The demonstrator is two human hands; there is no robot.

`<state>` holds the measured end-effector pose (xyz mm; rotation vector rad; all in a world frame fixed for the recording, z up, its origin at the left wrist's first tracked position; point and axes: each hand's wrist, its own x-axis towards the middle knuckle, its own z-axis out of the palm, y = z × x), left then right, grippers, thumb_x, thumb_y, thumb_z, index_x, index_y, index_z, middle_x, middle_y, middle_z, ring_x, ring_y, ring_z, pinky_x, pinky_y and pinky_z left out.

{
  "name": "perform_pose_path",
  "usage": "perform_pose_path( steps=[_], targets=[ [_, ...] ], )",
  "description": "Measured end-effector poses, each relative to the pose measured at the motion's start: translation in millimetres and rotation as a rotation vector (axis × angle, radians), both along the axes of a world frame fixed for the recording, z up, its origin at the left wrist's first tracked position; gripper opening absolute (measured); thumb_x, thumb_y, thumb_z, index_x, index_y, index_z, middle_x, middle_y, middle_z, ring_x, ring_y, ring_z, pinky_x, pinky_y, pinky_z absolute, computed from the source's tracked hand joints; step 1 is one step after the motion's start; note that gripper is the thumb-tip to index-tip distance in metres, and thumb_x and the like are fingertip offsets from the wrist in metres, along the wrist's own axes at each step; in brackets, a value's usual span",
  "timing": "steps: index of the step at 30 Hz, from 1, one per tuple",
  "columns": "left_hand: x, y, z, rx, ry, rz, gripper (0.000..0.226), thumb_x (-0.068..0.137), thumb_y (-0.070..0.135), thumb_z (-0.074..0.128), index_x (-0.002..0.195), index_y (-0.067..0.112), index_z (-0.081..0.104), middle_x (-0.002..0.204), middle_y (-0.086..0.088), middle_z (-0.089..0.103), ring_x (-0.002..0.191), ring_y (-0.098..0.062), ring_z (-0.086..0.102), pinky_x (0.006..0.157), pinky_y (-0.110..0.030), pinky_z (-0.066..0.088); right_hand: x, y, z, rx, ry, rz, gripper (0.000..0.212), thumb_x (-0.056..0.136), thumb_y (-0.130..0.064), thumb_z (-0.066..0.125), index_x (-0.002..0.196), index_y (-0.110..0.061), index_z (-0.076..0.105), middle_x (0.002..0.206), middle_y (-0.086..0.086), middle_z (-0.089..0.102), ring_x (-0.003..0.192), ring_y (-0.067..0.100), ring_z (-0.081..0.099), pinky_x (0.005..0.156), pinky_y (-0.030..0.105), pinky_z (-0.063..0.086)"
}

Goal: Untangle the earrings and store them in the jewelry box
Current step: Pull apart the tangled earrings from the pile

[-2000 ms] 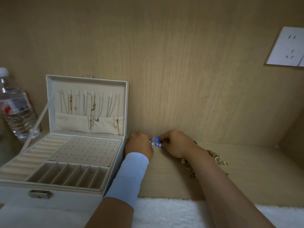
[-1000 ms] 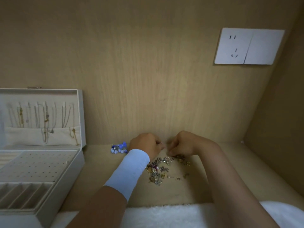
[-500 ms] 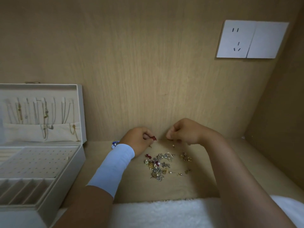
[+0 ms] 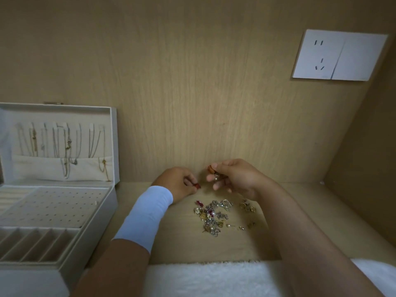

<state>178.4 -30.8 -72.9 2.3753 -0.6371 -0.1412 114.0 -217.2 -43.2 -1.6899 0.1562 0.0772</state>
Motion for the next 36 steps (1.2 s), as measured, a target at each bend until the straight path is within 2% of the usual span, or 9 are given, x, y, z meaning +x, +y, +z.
perform_pose_path(
  steps=[4,8,14,18,22,25,28,31,36],
  targets=[
    [-1,-3,0,0.053,-0.015,-0.022,0.017,0.082,0.02,0.075,0.096,0.028,0.074,0.094,0.01,0.071,0.09,-0.006,0.065,0.088,-0.023,0.05,-2,1,-4,-0.049,0.045,0.009,0.024,0.104,-0.017,0.051,0.116,-0.004,0.067,0.073,0.003,0.065,0.048,0.012,0.057,0.036,0.019,0.032],
    [5,1,7,-0.031,-0.035,-0.006,0.022,0.084,0.016,0.072,0.102,0.028,0.073,0.092,0.012,0.069,0.088,-0.004,0.063,0.087,-0.02,0.048,4,4,-12,-0.279,-0.06,-0.033,0.02,0.102,-0.013,0.055,0.113,-0.005,0.07,0.075,0.001,0.063,0.05,0.012,0.056,0.039,0.018,0.036],
    [6,1,4,0.067,-0.056,-0.04,0.021,0.081,0.021,0.077,0.099,0.031,0.075,0.097,0.015,0.067,0.094,-0.005,0.062,0.09,-0.02,0.047,15,6,-28,-0.822,-0.202,-0.095,0.01,0.084,-0.02,0.079,0.094,-0.022,0.077,0.088,-0.008,0.072,0.083,0.006,0.065,0.077,0.023,0.053],
    [6,-2,1,0.082,-0.061,-0.033,0.019,0.082,0.013,0.073,0.091,0.029,0.078,0.097,0.009,0.07,0.095,-0.01,0.065,0.088,-0.02,0.047,17,10,-33,-0.956,-0.224,-0.049,0.016,0.082,-0.026,0.078,0.098,-0.031,0.077,0.094,-0.014,0.073,0.088,0.004,0.066,0.083,0.033,0.058],
    [4,-4,0,0.057,-0.054,-0.027,0.022,0.086,0.008,0.068,0.093,0.026,0.078,0.091,0.008,0.071,0.09,-0.011,0.066,0.084,-0.017,0.047,16,11,-33,-0.985,-0.251,-0.036,0.032,0.082,-0.027,0.078,0.113,-0.032,0.074,0.107,-0.011,0.074,0.097,0.005,0.067,0.089,0.033,0.058],
    [5,-1,0,0.063,-0.059,-0.031,0.021,0.086,0.01,0.069,0.097,0.026,0.077,0.097,0.008,0.071,0.092,-0.008,0.065,0.087,-0.019,0.049,15,8,-29,-0.987,-0.223,-0.035,0.035,0.08,-0.023,0.081,0.115,-0.029,0.074,0.105,-0.011,0.075,0.095,0.004,0.068,0.09,0.033,0.057],
    [6,1,3,0.064,-0.069,-0.012,0.019,0.085,0.015,0.07,0.1,0.028,0.075,0.094,0.012,0.068,0.094,-0.007,0.064,0.089,-0.022,0.049,14,3,-24,-1.039,-0.182,-0.027,0.031,0.08,-0.025,0.081,0.11,-0.031,0.075,0.102,-0.013,0.075,0.095,0.005,0.068,0.088,0.034,0.057],
    [4,-3,5,0.107,-0.051,0.006,0.018,0.079,0.032,0.078,0.096,0.029,0.076,0.09,0.015,0.067,0.093,-0.007,0.063,0.09,-0.025,0.05,12,3,-22,-1.099,-0.16,-0.02,0.021,0.083,-0.029,0.077,0.102,-0.036,0.077,0.099,-0.017,0.074,0.094,0.005,0.066,0.081,0.03,0.057],
    [3,-9,-1,0.151,-0.095,0.068,0.019,0.086,0.03,0.072,0.103,0.025,0.077,0.108,0.007,0.073,0.1,-0.015,0.065,0.093,-0.029,0.051,10,10,-21,-1.106,-0.162,-0.039,0.014,0.087,-0.036,0.073,0.099,-0.033,0.079,0.098,-0.013,0.073,0.091,0.008,0.065,0.071,0.025,0.05]
  ],
)
